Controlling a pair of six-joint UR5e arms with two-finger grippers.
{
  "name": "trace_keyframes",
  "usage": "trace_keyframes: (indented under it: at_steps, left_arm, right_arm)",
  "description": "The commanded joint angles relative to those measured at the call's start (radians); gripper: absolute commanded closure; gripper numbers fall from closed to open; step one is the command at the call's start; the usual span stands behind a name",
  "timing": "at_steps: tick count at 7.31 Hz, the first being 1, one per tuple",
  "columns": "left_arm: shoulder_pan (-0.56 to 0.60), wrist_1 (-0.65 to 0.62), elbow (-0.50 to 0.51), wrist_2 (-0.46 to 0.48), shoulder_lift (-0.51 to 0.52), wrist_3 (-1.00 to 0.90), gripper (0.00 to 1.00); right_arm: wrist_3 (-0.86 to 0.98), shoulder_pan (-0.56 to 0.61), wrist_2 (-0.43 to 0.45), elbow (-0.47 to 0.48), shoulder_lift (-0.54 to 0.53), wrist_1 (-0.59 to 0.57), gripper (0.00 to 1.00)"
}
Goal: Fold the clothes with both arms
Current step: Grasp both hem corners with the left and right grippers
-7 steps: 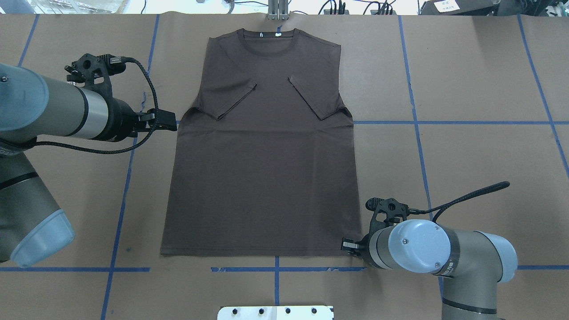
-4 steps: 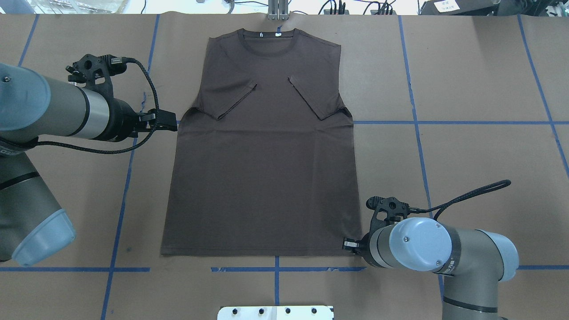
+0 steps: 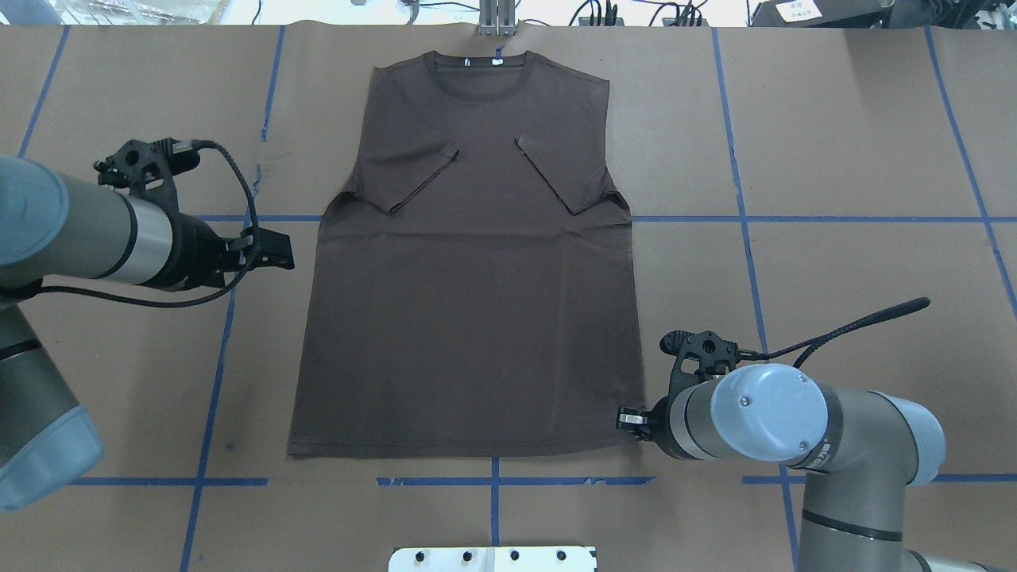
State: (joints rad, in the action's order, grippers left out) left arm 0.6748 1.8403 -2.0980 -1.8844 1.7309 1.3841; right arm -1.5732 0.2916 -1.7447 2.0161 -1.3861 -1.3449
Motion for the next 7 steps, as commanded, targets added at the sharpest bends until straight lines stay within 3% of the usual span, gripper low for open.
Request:
trace_keyframes:
  at_steps: [1,4,7]
  left_arm:
    - [-0.126,0.058,-0.046,0.112,-0.117,0.185,0.0]
    - [-0.358,0.051,-0.008,0.293,-0.106,0.428,0.04]
    - [-0.414,0.05,0.073,0.326,-0.074,0.475,0.04]
  right_arm:
    - [0.048,0.023,-0.03,0.015,0.001,0.0,1.0]
    - [0.05,0.026,-0.032,0.013,0.002,0.001,1.0]
    - [0.05,0.029,-0.032,0.013,0.021,0.001,1.0]
